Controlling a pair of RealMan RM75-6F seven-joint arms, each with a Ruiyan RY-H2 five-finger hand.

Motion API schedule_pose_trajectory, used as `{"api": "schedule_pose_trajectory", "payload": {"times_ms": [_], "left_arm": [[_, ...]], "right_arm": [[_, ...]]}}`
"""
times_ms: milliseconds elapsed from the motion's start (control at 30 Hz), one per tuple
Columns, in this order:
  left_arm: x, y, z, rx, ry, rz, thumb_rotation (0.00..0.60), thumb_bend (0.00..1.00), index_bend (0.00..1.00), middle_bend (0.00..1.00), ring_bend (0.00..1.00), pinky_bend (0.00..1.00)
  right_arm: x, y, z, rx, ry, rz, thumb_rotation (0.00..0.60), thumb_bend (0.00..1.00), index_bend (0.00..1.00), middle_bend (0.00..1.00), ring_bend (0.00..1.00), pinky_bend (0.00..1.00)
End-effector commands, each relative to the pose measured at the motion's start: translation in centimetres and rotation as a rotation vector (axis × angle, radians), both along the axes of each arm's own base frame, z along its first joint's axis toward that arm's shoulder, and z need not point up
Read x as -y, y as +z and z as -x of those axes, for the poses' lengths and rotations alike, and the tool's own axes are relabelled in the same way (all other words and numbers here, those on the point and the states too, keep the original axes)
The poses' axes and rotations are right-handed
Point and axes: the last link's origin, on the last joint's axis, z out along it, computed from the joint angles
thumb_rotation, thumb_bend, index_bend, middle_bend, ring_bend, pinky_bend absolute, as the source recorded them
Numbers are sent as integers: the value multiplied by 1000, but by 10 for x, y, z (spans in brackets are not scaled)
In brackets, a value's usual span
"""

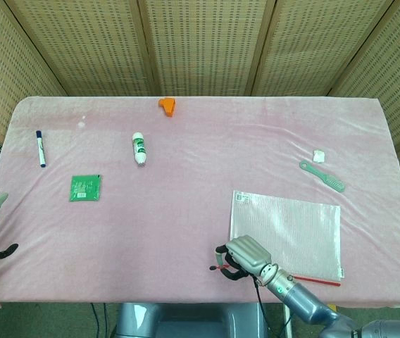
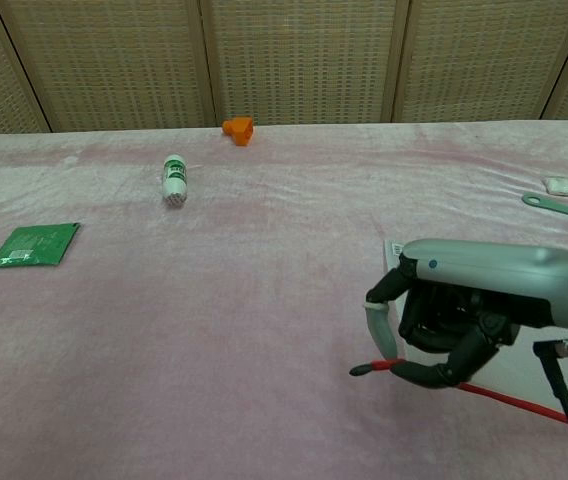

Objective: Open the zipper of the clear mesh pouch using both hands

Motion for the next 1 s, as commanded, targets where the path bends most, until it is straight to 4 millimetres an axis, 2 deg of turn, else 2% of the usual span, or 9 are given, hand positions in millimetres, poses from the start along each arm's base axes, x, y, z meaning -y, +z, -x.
{"api": "schedule_pose_trajectory", "payload": {"times_ms": [33,267,367,567,733,867,1000], "left_arm": [[0,0,0,3,1,0,600,0,0,0,0,0],[-1,3,2,12,9,-2,600,0,0,0,0,0],[-2,5,3,19,16,-4,600,0,0,0,0,0],[-5,7,6,25,27,-2,600,0,0,0,0,0],[-9,6,9,27,39,3,600,0,0,0,0,0],[-15,4,10,27,36,12,600,0,0,0,0,0],[-29,-2,6,56,-8,24,600,0,0,0,0,0]], "right_arm": [[9,11,-13,43,-3,-4,600,1000,827,977,942,1000],[35,36,-36,114,-43,5,600,1000,831,977,942,1000],[57,58,-63,187,-77,14,600,1000,831,977,942,1000],[68,76,-99,219,-74,-18,600,1000,831,977,942,1000],[67,76,-115,232,-71,-59,600,1000,831,977,942,1000],[67,73,-118,251,-84,-80,600,1000,831,977,942,1000],[71,72,-118,275,-108,-92,600,1000,830,977,942,1000]]}}
